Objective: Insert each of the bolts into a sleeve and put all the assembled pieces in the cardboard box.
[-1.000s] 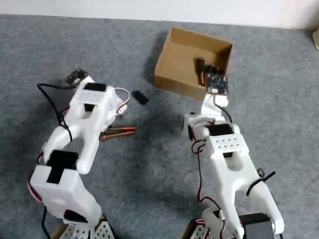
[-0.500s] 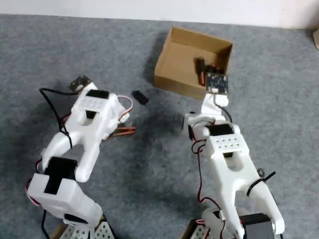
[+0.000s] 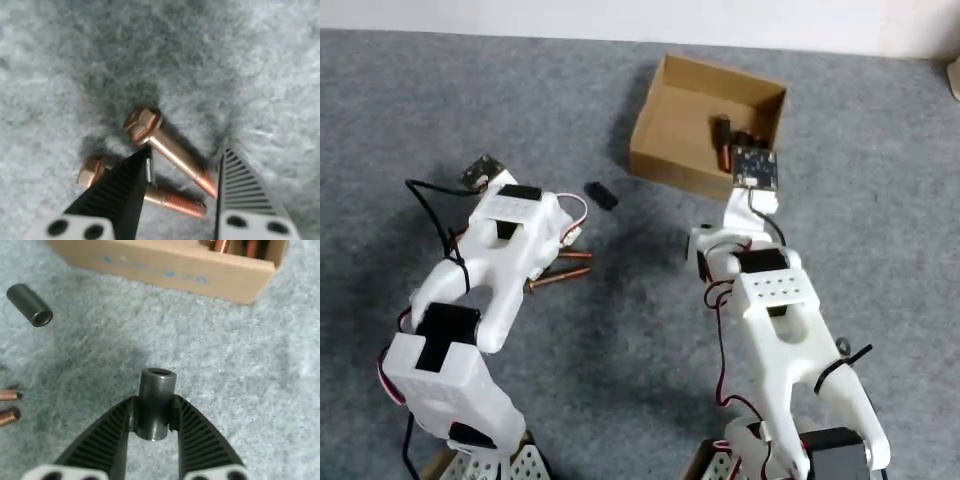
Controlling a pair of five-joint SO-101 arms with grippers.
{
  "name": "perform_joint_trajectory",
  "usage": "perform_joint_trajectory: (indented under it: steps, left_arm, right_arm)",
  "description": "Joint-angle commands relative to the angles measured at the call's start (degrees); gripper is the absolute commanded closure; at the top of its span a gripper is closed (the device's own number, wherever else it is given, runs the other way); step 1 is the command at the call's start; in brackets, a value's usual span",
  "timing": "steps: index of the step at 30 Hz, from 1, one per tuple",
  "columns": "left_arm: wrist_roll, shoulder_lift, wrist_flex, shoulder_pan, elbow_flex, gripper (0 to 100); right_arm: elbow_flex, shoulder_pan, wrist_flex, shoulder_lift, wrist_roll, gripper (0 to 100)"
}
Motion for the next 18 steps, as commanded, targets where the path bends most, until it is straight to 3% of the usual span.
perform_joint_trajectory:
  steps: [1,4,8,18]
  left_arm:
    - [0.7,0.22,-1.49,-2.51,-0.84,80]
    - [0.35,0.31,-2.81,-3.74,-1.01,99]
    - [-0.53,-0.13,-2.73,-3.65,-1.1,100]
    - [-31.82,-10.77,-2.64,3.47,-0.84,100]
  right_arm:
    - [-0.4,0.31,-1.71,-0.22,0.62,99.4]
    - [-0.4,0.31,-1.71,-0.22,0.62,99.4]
    - [-0.4,0.31,-1.8,-0.22,0.7,99.4]
    - [-0.4,0.31,-3.03,-0.92,0.7,99.4]
